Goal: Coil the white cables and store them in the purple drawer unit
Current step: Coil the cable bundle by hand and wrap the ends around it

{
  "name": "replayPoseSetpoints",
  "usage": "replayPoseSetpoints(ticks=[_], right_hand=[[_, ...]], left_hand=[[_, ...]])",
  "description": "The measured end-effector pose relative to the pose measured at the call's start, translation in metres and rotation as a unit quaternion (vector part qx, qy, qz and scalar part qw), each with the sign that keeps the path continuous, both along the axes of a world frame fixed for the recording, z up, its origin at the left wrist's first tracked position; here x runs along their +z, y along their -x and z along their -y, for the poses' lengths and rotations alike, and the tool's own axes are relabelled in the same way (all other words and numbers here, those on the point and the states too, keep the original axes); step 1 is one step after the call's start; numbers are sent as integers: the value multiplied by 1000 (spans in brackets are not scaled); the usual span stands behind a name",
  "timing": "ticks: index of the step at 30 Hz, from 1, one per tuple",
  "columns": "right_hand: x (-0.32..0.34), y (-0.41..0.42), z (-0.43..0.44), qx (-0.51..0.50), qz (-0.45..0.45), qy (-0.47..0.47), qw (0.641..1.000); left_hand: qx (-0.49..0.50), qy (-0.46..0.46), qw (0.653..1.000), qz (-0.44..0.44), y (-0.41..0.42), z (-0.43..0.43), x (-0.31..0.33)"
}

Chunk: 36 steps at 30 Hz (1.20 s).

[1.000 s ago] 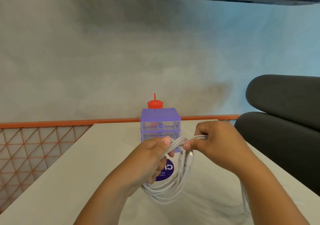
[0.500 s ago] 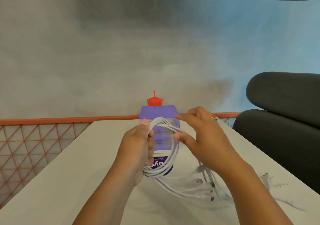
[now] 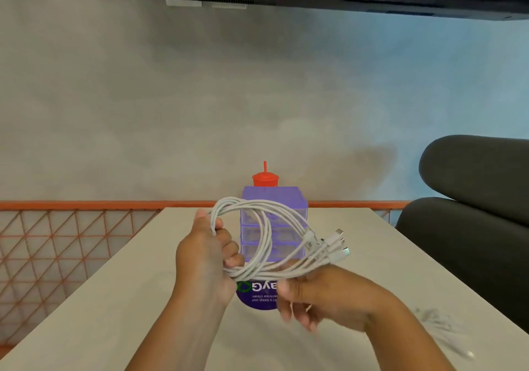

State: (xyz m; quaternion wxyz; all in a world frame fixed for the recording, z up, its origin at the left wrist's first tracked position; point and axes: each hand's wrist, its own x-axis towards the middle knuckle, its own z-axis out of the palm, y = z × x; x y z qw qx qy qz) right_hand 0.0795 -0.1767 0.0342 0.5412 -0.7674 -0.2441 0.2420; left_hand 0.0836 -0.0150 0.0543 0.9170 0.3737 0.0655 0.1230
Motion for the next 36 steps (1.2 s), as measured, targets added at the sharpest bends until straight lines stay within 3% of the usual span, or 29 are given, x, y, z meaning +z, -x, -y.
replayPoseSetpoints(ticks=[4,11,16,20,25,27,28,33,36], right_hand=[[-11,-12,-3,-41,-49,-262,963],[1,-1,-21,-168,74,-245,952],[-3,5,-31,-225,278,-104,928],[6,9,-27,-222,329,53,916],[4,14,-28,-238,410,293,830],[-4,12,-31,-218,483,351,772],[-3,14,-33,-227,488,364,760],[2,21,-35,-253,404,379,793],[2,14,-31,-251,369,357,821]], left_hand=[[12,16,1000,-20,-4,1,-4],[40,11,999,-35,-7,0,-8],[47,-81,995,-26,-4,3,-7],[43,-173,984,9,2,15,-7],[62,-256,963,52,9,31,-13],[52,-266,960,75,13,36,-15],[42,-272,957,95,16,39,-15],[12,-398,896,194,21,44,-23],[-21,-406,890,208,18,40,-24]])
